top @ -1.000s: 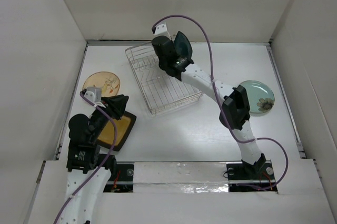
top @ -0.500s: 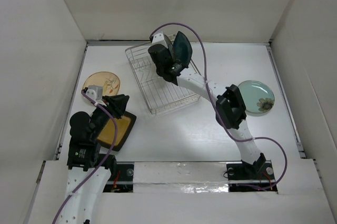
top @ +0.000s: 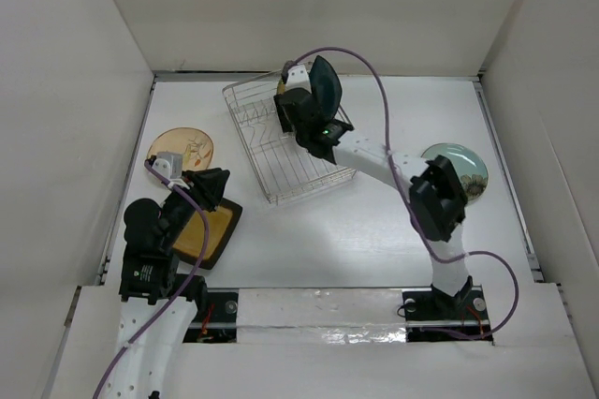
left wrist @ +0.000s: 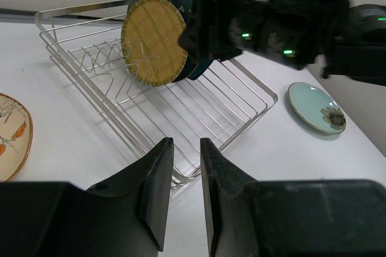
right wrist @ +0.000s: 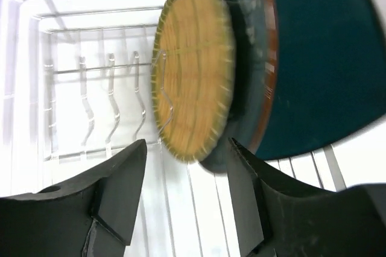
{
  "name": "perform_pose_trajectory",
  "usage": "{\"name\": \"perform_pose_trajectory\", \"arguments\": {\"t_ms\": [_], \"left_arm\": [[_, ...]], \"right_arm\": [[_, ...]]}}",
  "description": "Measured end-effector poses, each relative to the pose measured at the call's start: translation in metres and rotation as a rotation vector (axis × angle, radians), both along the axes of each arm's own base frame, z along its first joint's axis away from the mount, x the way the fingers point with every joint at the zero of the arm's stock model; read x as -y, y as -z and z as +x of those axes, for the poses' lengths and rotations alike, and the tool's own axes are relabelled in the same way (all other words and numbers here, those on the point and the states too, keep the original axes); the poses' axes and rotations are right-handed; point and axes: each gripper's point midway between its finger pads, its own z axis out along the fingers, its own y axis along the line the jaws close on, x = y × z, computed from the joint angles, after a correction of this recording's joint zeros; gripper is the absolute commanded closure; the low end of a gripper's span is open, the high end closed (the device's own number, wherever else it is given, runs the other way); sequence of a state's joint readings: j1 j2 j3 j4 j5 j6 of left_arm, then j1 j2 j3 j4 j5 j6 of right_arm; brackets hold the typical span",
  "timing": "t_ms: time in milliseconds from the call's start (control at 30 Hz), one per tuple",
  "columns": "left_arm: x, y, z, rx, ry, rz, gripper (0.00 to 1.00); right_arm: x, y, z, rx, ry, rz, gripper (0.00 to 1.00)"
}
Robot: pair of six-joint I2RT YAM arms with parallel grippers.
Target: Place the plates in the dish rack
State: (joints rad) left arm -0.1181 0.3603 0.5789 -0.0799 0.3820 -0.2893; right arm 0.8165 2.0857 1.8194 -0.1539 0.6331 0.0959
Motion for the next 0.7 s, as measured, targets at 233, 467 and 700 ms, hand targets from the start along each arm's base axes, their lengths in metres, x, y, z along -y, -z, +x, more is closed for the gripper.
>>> {"name": "perform_pose_trajectory", "arguments": {"t_ms": [233,467,700], "left_arm": [[0.0,0.0,0.0,0.001,0.003,0.0,0.78],[0.001,-0.003,-0.003,0.014,0.01,-0.002,0.78],[0.001,-0.006,-0.006,0.03,0.009,-0.004,0.78]], "right_arm": [[0.084,-0.089,-0.065,0.12,-0.013,0.329,1.0],[0.299,-0.049,-0.093,0.246,0.425,0.623,1.0],[0.428,0.079,-0.139,0.076,0.86,0.687,0.65]]}}
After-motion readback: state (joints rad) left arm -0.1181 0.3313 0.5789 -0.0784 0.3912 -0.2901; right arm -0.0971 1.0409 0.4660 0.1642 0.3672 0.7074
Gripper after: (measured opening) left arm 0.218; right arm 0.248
